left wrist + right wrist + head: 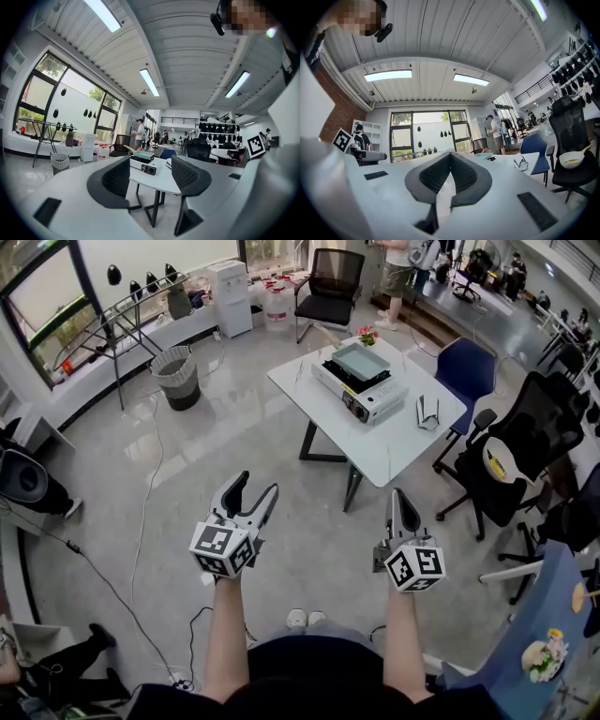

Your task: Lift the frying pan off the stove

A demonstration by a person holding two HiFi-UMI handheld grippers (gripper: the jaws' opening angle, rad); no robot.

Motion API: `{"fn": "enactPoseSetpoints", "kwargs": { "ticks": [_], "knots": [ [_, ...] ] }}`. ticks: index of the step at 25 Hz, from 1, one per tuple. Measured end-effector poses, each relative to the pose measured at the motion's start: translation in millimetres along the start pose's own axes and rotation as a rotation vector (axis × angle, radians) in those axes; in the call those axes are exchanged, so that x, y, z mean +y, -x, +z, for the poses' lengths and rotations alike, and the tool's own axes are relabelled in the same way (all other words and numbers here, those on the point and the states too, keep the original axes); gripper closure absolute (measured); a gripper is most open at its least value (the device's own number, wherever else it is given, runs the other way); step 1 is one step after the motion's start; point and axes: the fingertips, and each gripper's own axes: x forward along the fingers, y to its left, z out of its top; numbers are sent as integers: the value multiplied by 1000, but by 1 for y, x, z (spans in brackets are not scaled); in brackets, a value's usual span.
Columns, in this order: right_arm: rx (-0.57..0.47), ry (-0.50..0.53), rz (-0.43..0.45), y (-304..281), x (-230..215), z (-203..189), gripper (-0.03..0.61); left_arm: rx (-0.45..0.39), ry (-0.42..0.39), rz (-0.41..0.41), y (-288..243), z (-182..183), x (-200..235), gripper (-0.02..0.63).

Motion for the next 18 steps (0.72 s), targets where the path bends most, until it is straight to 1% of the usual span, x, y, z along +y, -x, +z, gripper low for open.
{"fn": "enactPoseSetpoints", "kwargs": {
  "ticks": [9, 13, 18],
  "knots": [
    [-2, -19, -24, -6, 6, -22, 575, 13, -12, -1, 4, -12, 26, 337],
    [-2, -25, -28, -16, 2, -22, 575, 12, -12, 7, -1, -10, 35, 337],
    [-14, -21, -18, -45, -3, -20, 575, 9, -20, 16, -18, -7, 54, 337]
  ]
}}
